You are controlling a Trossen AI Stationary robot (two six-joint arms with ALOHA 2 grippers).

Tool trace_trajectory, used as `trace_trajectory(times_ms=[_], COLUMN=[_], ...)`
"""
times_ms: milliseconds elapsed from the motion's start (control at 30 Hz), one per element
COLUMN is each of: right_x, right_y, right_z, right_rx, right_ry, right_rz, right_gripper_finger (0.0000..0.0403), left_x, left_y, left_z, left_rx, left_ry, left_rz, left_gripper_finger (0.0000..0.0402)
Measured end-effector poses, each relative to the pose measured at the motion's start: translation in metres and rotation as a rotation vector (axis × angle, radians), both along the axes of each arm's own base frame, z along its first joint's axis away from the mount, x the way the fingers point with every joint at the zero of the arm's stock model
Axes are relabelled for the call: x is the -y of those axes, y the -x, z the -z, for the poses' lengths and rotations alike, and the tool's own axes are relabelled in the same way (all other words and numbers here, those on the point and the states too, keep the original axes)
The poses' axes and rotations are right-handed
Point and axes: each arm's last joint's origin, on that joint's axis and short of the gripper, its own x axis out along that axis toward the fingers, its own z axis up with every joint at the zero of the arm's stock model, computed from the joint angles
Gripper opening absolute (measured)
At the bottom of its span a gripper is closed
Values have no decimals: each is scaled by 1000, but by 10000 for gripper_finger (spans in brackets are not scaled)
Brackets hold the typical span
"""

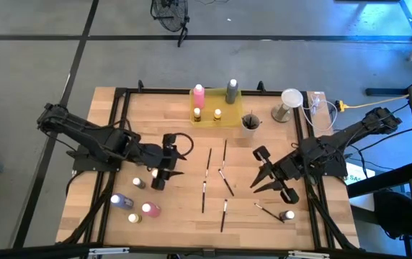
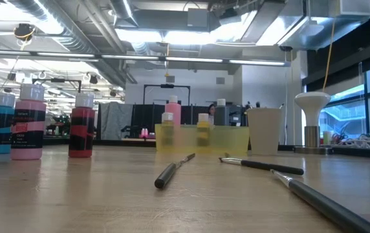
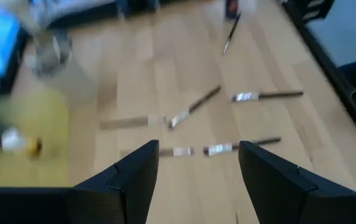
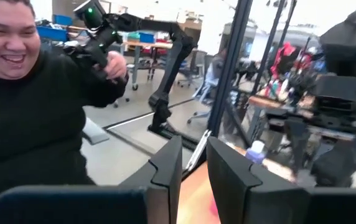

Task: Pick & Place Paint Supplies
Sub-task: Put the small red paint bottle into the yellow bin

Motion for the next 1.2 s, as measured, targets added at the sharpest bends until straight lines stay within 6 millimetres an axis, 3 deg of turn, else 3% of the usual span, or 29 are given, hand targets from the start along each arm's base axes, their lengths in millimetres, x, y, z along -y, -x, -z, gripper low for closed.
trace_trajectory(times_ms=[333,533,900,1200], right_x=[-4,-4,2,3], right_y=[2,2,-1,-2], right_z=[1,2,4,12], right_rx=[-12,-24,-24,-78], right_ry=[-8,-2,34,112], right_rz=[-19,-19,210,266], right_gripper_finger=[78,78,78,78], left_x=[-20,-38,-54,-64], left_y=[6,-2,-12,-22], left_z=[10,18,51,79], left_rx=[-165,-244,-513,-740], left_ry=[131,216,188,374], left_rz=[-324,-345,-452,-611], left_gripper_finger=[217,218,218,217])
